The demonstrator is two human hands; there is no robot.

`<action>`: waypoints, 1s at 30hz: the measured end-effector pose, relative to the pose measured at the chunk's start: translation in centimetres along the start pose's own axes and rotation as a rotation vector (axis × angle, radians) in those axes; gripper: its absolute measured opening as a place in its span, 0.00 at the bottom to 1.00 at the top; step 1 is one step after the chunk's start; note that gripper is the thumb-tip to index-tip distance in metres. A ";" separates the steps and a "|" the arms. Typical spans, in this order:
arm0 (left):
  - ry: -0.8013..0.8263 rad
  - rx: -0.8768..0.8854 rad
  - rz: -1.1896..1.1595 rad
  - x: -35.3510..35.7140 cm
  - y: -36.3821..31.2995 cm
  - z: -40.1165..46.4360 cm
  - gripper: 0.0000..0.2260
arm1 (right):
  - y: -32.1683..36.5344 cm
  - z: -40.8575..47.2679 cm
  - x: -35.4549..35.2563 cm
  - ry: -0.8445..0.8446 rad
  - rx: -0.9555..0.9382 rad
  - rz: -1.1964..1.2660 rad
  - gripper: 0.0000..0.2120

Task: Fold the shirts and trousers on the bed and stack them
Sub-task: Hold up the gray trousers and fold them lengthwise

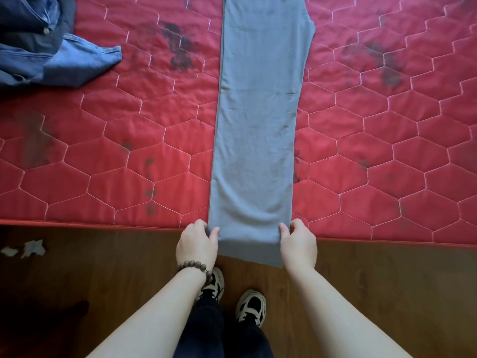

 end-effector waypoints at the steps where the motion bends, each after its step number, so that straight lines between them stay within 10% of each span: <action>1: -0.021 -0.019 -0.047 -0.1 0.1 -0.1 0.09 | 0.1 0.0 -0.2 -0.026 -0.023 -0.012 0.10; 11: -0.037 -0.427 -0.570 1.8 0.6 -2.0 0.16 | -0.4 0.8 -0.4 0.141 0.047 0.023 0.11; 16: 0.076 -0.244 -0.422 1.6 0.4 -2.2 0.18 | -0.9 -0.5 -1.1 0.113 -0.043 0.228 0.16; 27: 0.532 -0.283 -1.103 1.2 0.6 -0.8 0.07 | -2.0 -1.3 -1.5 0.424 -0.033 0.342 0.08; 30: 0.492 -0.292 -0.858 1.0 0.8 -0.6 0.06 | -2.3 -1.4 -1.3 0.378 -0.012 0.319 0.10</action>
Point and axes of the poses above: each hand's wrist, its own z-axis towards the middle knuckle, its own x-axis out of the palm, y = z × x, the point moved 5 cm from there along z, towards the middle knuckle, and after that the axes turned 4 degrees about -y, right-handed, at the moved point
